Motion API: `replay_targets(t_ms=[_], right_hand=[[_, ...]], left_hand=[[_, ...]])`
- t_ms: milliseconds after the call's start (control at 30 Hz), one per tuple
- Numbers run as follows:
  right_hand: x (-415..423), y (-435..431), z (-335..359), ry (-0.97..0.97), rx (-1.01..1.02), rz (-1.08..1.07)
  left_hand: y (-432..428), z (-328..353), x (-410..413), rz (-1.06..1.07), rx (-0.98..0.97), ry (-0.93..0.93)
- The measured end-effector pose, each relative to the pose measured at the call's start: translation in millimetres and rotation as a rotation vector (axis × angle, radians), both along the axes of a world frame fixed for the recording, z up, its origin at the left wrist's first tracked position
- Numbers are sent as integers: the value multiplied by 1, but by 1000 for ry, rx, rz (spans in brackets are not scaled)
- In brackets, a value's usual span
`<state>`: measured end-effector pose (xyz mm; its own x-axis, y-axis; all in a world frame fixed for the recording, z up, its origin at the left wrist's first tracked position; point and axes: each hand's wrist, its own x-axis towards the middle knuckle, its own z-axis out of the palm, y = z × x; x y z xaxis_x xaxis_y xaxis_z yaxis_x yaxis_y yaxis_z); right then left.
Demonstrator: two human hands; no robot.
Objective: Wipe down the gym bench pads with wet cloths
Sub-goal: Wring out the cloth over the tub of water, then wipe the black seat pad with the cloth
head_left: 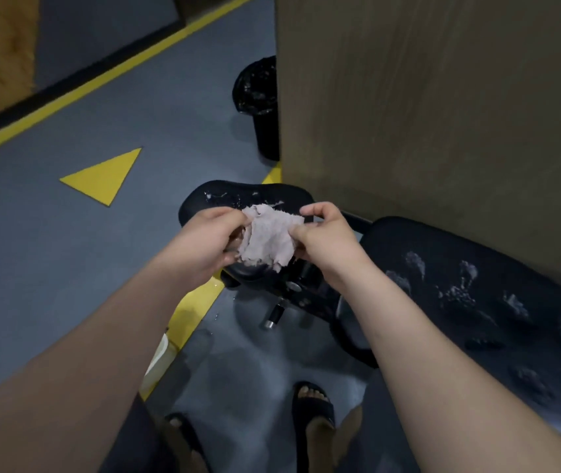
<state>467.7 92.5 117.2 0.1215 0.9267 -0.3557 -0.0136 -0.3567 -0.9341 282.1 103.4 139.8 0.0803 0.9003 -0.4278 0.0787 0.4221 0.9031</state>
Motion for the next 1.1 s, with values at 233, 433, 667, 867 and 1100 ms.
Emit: replay_targets(t_ms=[233,433,667,867,1100], right_hand=[[-16,-13,3,-153,42,26],[-38,-10,-10,-191,35,76],[-57,9,-41,-51,-135,42],[-51,11,-45,-239,-138,-34],[-51,24,-53,-844,222,233]], left_hand=[[-23,1,-3,45,56,-33],[-10,-31,-17,-85,139,-32],[15,-86,-33,-241,-83,-24],[35,-85,-50,-356,39,277],[34,-104,-76,-379,112,686]])
